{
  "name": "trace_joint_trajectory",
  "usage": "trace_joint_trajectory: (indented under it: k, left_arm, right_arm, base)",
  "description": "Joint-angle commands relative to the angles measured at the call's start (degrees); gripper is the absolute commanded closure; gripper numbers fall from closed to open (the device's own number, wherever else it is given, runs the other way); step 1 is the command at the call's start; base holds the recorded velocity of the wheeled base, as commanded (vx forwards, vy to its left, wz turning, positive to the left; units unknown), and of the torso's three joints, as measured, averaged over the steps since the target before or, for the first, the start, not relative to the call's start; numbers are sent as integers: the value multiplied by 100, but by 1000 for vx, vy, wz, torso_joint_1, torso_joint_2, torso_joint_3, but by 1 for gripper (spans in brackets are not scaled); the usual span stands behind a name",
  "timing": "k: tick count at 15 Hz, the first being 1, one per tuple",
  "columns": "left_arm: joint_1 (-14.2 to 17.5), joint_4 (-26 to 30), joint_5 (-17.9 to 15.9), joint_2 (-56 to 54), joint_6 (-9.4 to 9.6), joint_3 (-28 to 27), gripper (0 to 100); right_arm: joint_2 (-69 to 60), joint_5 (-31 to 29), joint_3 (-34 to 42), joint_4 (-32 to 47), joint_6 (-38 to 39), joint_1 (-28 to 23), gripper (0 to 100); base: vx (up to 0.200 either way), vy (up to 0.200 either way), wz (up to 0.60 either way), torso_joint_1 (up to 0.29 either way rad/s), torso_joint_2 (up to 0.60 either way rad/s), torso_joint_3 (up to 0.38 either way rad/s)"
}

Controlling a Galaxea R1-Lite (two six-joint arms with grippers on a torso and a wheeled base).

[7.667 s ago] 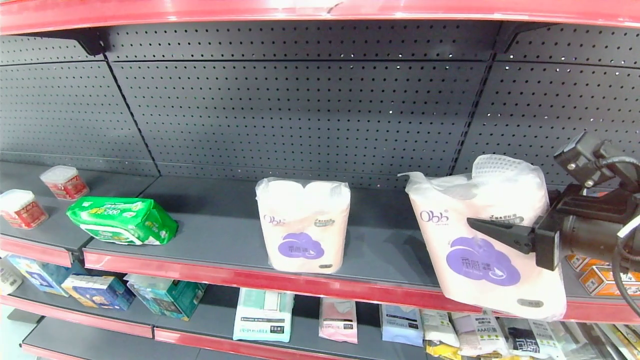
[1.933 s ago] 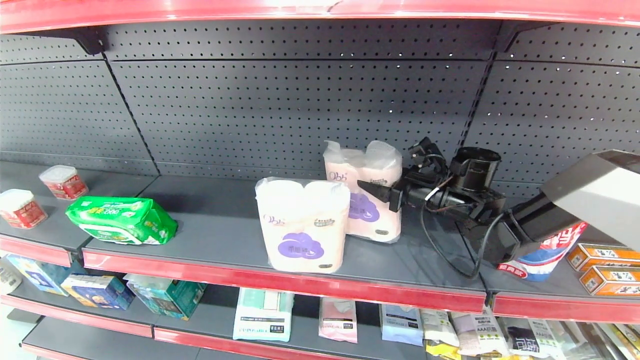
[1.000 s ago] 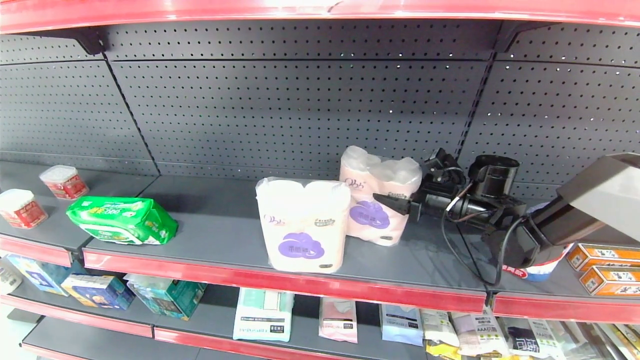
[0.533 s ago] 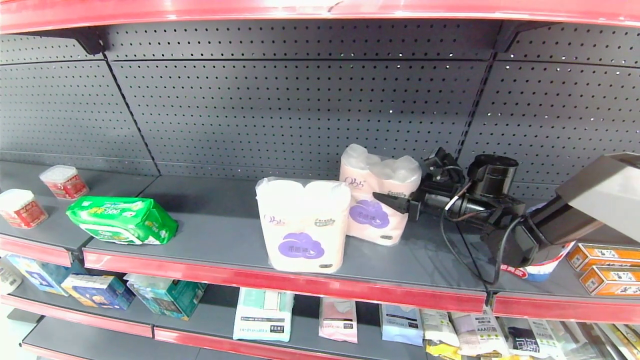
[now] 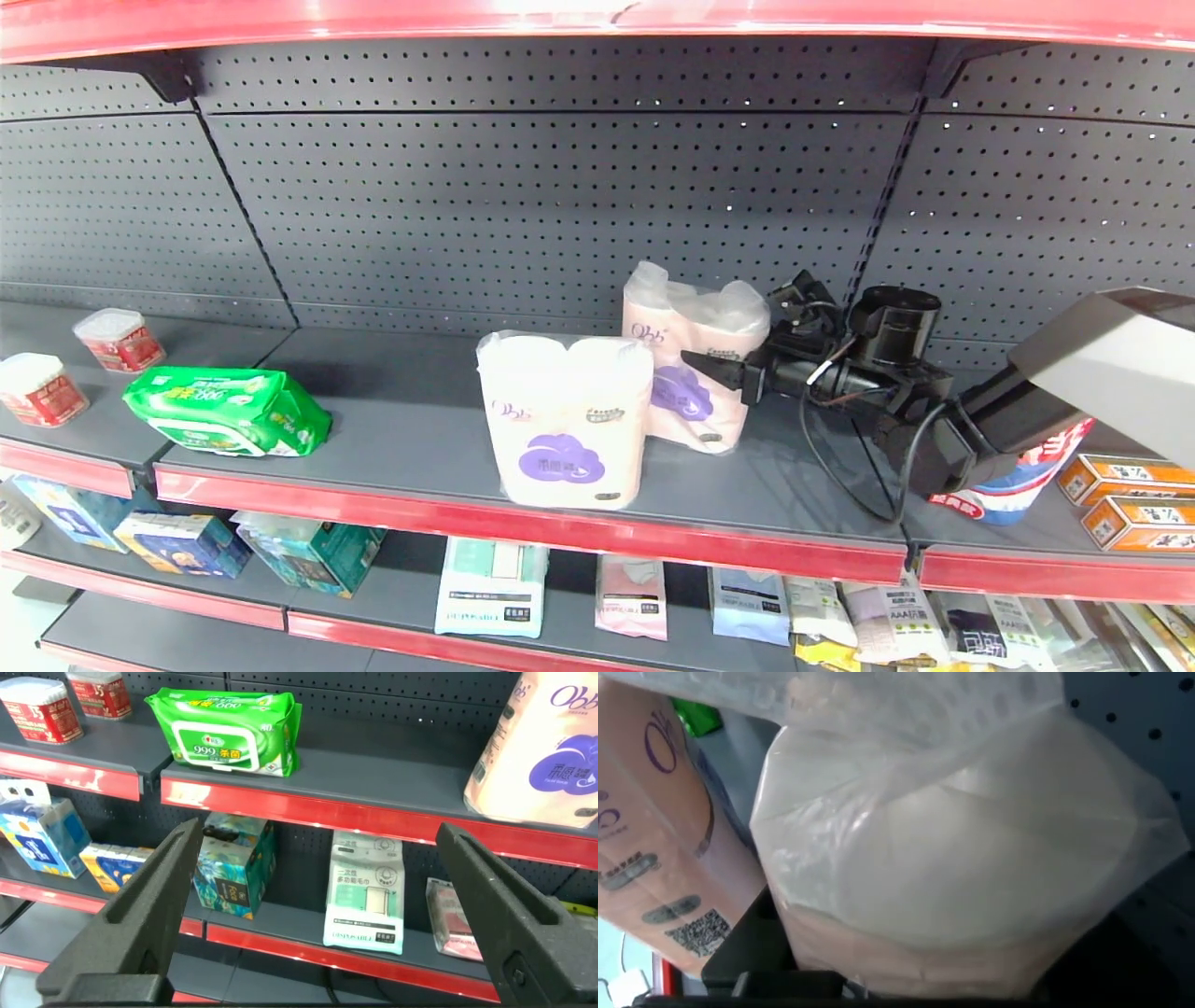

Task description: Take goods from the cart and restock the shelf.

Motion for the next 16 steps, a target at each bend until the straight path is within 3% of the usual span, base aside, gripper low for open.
trace_joint_trajectory:
  k: [1,9,13,16]
  left_arm:
    - [2,0,3,-3,-2,0,0]
    - [2,0,3,-3,-2,0,0]
    - [2,0,3,-3,-2,0,0]
    - [2,0,3,-3,-2,0,0]
  right_arm:
    - [135,9,-63,4,3,63,100]
    - [592,71,-819,66,513,204,100]
    - [636,501,-872,66,513,300,100]
    - [759,510,-1188,66,706,388,100]
  base:
    - [0,0,0,0,0,0]
    - [0,0,0,0,0,0]
    - [0,0,0,0,0,0]
    - [0,0,0,0,0,0]
